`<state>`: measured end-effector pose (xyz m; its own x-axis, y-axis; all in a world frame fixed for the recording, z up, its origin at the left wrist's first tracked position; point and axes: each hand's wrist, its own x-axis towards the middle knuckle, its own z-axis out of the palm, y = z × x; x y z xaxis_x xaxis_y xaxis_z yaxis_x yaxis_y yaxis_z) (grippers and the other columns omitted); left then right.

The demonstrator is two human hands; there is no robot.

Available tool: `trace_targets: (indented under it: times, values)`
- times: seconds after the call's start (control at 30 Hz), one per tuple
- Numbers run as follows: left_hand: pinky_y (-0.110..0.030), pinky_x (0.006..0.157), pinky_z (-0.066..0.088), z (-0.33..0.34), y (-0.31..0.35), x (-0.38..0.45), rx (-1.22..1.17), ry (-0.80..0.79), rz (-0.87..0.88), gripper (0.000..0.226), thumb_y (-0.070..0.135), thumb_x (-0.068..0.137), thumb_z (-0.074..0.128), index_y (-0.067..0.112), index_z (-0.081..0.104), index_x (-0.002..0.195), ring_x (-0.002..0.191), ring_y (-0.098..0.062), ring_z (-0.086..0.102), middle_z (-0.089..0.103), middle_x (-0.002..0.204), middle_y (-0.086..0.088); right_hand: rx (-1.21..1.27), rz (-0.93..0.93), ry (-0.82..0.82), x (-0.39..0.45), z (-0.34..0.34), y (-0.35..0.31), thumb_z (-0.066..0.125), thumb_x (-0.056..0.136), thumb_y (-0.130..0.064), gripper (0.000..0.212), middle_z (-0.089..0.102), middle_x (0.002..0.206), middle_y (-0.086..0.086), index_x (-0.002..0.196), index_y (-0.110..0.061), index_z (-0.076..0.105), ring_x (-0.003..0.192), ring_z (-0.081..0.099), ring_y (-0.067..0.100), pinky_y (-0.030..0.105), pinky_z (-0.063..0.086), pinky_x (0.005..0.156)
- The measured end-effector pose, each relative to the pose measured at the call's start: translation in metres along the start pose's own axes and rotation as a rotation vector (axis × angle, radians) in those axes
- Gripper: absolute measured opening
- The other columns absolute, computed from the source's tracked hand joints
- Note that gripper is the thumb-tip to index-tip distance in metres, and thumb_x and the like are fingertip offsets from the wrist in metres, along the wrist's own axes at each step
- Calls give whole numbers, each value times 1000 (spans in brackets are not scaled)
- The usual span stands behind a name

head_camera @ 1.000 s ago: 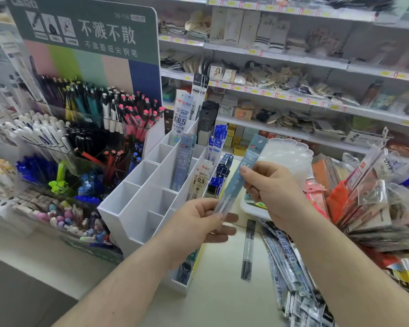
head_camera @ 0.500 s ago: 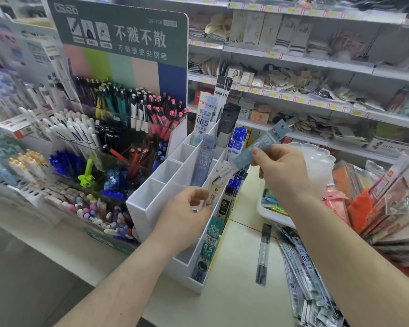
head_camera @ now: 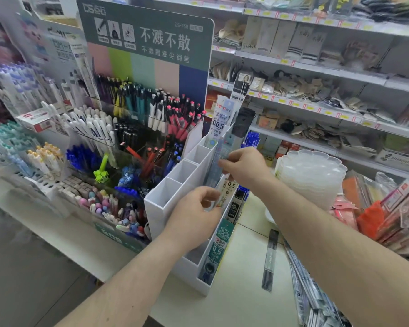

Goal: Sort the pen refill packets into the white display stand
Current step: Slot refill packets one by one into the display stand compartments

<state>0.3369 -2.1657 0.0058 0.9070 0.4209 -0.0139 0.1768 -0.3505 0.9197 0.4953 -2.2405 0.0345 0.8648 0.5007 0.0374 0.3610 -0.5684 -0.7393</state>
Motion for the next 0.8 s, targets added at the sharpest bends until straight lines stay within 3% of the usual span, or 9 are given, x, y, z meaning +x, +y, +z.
trace_targets:
  times: [0.1, 0.33, 0.47, 0.7, 0.8]
  values:
    - [-23, 94, 46, 0, -2, 1, 9, 4, 2, 25, 14, 89, 63, 38, 57, 92, 102, -1, 58, 63, 99, 23, -58, 16, -76, 0, 10, 4, 69, 92, -26, 23, 73, 71, 3, 78, -9, 75, 55, 62, 13, 29, 53, 60]
    - [-17, 90, 44, 5, 0, 1, 29, -15, 28, 24, 14, 91, 61, 32, 60, 107, 102, 4, 56, 63, 109, 16, 11, 69, -85, -9, 2, 11, 75, 86, -38, 22, 72, 76, -3, 86, -17, 76, 63, 62, 8, 24, 49, 58]
    - [-17, 91, 45, 20, 3, -1, 45, -60, 74, 26, 15, 91, 61, 31, 60, 111, 104, 3, 56, 61, 109, 17, 239, 170, -10, -34, -26, 40, 71, 91, -34, 18, 68, 71, -2, 85, -16, 73, 53, 55, 7, 18, 42, 48]
    - [-31, 101, 47, 86, 0, 3, 86, -231, 57, 30, 15, 89, 61, 28, 61, 116, 110, -7, 56, 63, 115, 13, 534, 479, 49, -83, -51, 132, 69, 92, -21, 16, 61, 68, 6, 89, -5, 69, 50, 46, 14, 26, 34, 51]
    - [-25, 100, 44, 115, -5, 5, 177, -315, 67, 33, 17, 91, 58, 24, 61, 124, 114, -8, 55, 61, 122, 10, 658, 574, 85, -106, -58, 162, 61, 96, -13, 12, 51, 68, 7, 91, -2, 63, 52, 40, 14, 23, 27, 49]
